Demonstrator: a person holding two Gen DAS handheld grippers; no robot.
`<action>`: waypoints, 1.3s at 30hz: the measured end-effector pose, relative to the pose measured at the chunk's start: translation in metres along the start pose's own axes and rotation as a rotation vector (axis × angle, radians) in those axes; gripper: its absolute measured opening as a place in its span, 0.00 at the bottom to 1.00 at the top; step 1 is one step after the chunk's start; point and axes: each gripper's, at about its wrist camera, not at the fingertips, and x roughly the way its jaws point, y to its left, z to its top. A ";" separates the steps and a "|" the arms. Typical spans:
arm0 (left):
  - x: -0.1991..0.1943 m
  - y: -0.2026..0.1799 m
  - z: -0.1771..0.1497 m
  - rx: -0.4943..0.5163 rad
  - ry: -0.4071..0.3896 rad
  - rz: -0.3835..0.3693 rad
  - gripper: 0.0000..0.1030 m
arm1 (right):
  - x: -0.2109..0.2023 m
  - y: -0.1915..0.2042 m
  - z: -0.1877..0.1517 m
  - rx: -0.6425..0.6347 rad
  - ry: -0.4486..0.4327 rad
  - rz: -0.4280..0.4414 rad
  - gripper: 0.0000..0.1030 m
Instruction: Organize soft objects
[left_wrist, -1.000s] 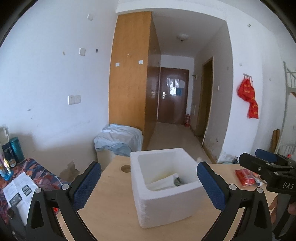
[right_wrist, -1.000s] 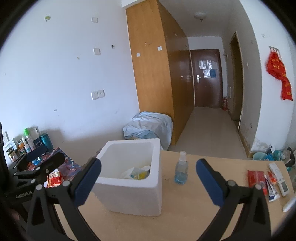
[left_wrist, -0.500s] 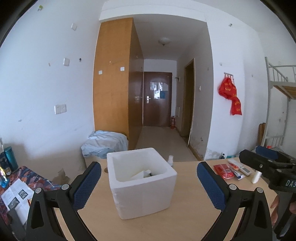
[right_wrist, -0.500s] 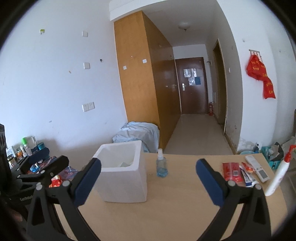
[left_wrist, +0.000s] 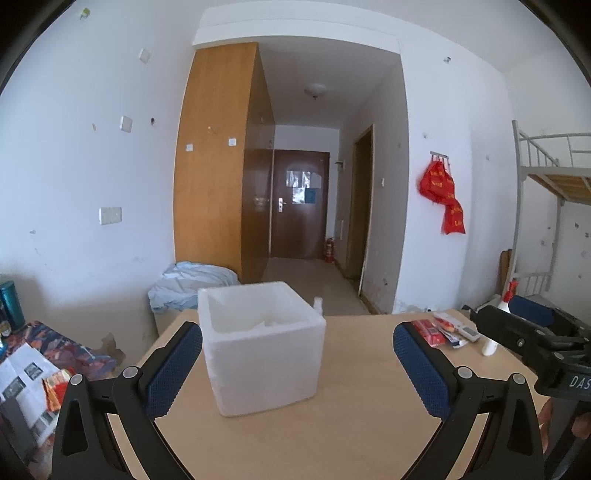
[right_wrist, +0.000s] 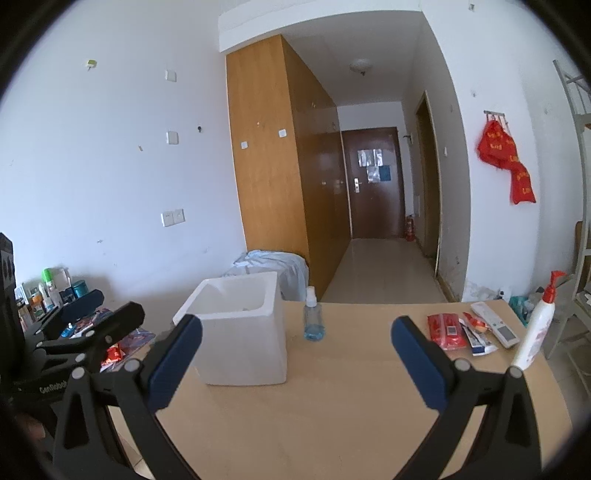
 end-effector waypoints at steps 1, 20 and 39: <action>-0.001 -0.001 -0.006 -0.001 -0.002 -0.007 1.00 | -0.002 0.000 -0.003 -0.003 -0.002 -0.003 1.00; -0.027 -0.007 -0.095 -0.029 -0.024 -0.015 1.00 | -0.034 -0.003 -0.083 0.039 0.024 -0.013 1.00; -0.037 -0.007 -0.097 -0.060 0.004 0.008 1.00 | -0.052 0.000 -0.093 0.039 0.015 -0.019 1.00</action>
